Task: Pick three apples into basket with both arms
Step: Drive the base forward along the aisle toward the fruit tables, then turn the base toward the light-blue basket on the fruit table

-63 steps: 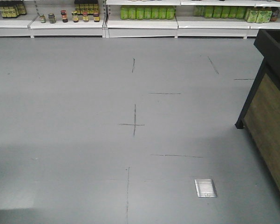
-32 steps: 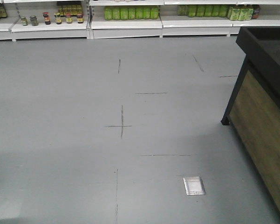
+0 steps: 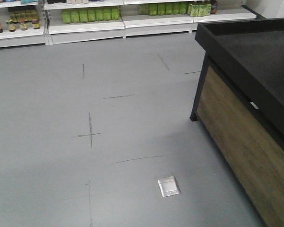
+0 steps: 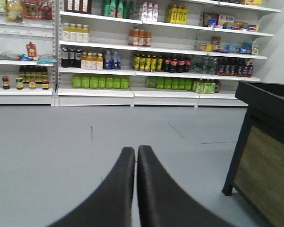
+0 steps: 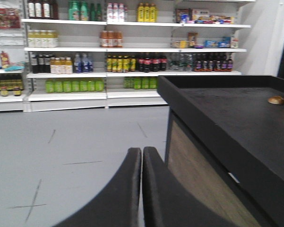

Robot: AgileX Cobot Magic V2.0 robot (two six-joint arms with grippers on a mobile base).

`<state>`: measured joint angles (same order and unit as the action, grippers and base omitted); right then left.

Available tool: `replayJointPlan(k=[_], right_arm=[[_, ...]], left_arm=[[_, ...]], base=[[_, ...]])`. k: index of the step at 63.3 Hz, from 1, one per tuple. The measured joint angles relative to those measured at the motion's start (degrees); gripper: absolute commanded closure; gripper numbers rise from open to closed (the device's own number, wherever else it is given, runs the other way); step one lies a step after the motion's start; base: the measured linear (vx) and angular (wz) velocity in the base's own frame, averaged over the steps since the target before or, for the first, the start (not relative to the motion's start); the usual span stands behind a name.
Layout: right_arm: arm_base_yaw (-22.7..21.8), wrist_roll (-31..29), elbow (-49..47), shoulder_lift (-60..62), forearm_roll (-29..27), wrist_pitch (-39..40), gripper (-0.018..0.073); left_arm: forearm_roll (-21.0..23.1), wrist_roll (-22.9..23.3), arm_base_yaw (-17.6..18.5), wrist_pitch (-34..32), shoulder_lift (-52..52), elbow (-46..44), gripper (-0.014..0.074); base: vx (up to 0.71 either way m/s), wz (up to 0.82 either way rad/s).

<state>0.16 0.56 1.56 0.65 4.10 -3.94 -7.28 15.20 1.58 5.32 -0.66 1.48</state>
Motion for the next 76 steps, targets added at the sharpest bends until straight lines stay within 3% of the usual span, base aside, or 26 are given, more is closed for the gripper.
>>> replayJointPlan(k=[76], right_arm=[[0.0,0.0,0.0,0.0,0.0,0.0,0.0568]], left_arm=[[0.0,0.0,0.0,0.0,0.0,0.0,0.0603]], base=[[0.07,-0.28]])
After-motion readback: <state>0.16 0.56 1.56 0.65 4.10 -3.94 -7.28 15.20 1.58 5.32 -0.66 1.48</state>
